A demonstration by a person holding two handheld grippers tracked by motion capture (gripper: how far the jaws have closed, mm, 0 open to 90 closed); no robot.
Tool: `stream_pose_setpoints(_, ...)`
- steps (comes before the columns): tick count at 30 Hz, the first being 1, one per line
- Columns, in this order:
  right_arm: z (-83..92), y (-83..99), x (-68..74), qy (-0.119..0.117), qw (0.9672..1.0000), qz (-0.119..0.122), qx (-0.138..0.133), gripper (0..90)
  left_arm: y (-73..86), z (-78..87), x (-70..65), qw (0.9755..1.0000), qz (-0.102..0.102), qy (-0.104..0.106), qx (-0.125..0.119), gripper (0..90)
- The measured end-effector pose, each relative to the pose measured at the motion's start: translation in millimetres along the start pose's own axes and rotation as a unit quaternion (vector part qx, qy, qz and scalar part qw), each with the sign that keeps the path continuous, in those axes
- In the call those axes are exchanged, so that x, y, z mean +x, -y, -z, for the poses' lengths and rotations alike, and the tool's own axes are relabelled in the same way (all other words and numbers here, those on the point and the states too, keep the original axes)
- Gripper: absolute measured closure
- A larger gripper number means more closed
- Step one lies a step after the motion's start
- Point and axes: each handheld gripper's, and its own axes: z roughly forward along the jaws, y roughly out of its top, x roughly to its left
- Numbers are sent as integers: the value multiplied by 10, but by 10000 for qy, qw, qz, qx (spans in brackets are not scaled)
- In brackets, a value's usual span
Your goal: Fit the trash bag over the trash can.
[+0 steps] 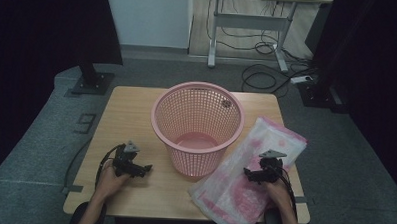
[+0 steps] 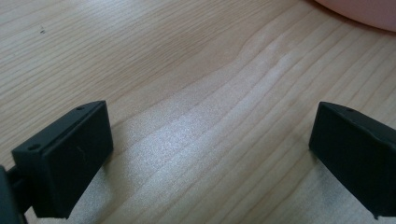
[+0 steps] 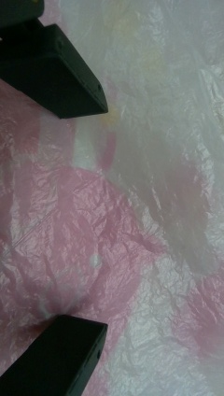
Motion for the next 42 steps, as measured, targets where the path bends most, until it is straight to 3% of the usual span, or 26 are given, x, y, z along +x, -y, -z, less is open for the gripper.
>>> stream_pose_setpoints(6,52,-69,24,-81,9999,2,73,0,-3,-2,2,10000,-5,-3,2,0)
stream_pose_setpoints(11,164,-197,140,-215,9994,267,57,6,-3,-2,2,10000,-5,-3,3,0)
stream_pose_setpoints(13,224,-240,250,-434,9980,452,79,31,-3,-2,3,10000,-7,-2,4,0)
stream_pose_setpoints(15,276,-247,437,-883,9927,766,302,20,-2,-2,2,10000,-6,-2,3,0)
stream_pose_setpoints(17,286,-233,562,-1090,9884,957,458,15,-2,-2,2,10000,-5,-1,2,0)
stream_pose_setpoints(18,286,-233,562,-1090,9884,957,458,15,-2,-2,2,10000,-5,-1,2,0)
stream_pose_setpoints(19,278,-208,684,-1297,9826,1148,665,1,-3,-3,2,10000,-2,-4,2,0)
stream_pose_setpoints(23,233,-143,827,-1319,9764,1420,951,0,-3,-3,1,10000,3,-8,2,0)
stream_pose_setpoints(27,165,-73,867,-1186,9728,1549,1251,0,-4,-2,0,10000,7,-5,11,0)
stream_pose_setpoints(28,162,-66,865,-1176,9743,1515,1182,0,-3,-2,-2,10000,11,-11,9,0)
stream_pose_setpoints(36,190,-85,860,-1075,9742,1418,1391,32,-2,-3,-11,10000,6,-16,5,0)
stream_pose_setpoints(38,230,-107,818,-999,9768,1309,1369,166,-3,-3,-16,10000,-7,-12,10,0)
stream_pose_setpoints(42,271,-124,780,-985,9770,1303,1374,335,-2,-3,-17,10000,-18,-4,8,0)
